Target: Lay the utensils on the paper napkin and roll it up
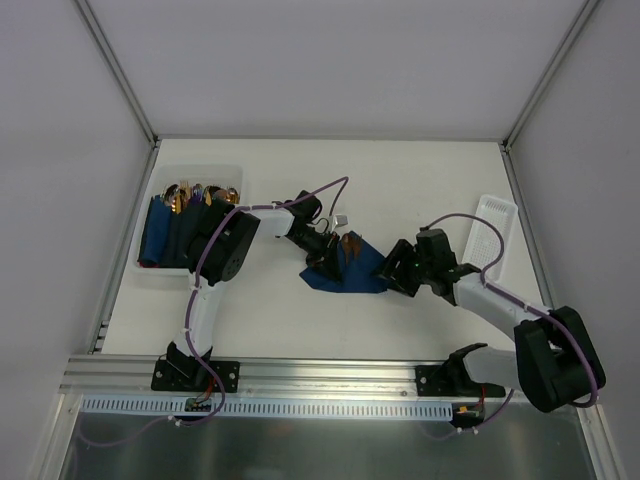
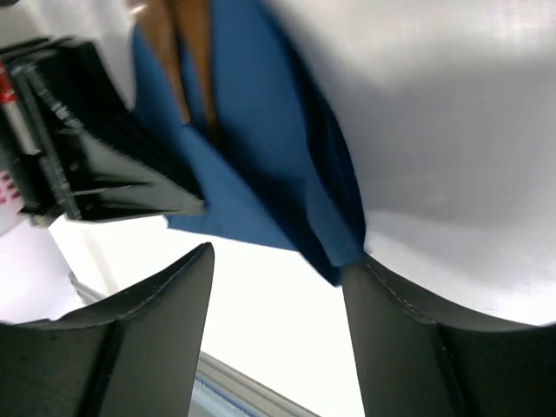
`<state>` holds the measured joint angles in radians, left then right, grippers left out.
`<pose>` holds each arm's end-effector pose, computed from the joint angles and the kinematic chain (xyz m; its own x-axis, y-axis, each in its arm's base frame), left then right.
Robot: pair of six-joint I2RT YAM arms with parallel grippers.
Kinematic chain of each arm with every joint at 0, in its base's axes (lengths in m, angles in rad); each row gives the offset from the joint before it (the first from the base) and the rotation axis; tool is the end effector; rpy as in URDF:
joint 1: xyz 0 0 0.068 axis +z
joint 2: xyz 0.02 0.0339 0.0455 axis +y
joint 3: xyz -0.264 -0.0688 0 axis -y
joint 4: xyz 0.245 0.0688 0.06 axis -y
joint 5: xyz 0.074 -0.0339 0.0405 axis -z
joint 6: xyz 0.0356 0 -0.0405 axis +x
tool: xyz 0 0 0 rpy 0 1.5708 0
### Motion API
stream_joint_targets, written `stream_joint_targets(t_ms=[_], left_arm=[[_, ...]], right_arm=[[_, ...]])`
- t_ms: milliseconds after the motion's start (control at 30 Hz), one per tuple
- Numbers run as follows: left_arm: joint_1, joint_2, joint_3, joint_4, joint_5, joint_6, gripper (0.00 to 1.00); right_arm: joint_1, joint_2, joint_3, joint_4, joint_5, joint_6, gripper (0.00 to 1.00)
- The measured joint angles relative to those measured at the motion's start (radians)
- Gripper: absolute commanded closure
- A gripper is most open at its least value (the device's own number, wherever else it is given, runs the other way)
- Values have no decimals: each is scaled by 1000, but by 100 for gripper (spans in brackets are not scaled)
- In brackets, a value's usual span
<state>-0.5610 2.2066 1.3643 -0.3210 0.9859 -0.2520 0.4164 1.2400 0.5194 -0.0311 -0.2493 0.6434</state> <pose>0.3413 -0.2495 0.0971 -0.8958 0.4003 -0.1929 0.3616 0.4043 -0.8401 0.2134 0.1040 0.1725 -0.8337 0.2670 -0.4834 -0.0708 0.8165 0.5731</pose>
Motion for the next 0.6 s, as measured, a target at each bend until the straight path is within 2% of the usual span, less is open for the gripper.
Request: stream_joint_targets(t_ms=[300,400,500,600], left_arm=[[0,0,0,1,10,0,87],[0,0,-2,6,25,1,86],[0,-5,-11,19,38,1,84],[0,-26,-37,38,47,-2,82]], right_arm=[[-94,47,-36,27,-14,-43,40],[-97,79,-31,66,-26,-51,49],[-105,103,-30,93,-28,-58,65],[-119,115,-32,94,-22,-63,73]])
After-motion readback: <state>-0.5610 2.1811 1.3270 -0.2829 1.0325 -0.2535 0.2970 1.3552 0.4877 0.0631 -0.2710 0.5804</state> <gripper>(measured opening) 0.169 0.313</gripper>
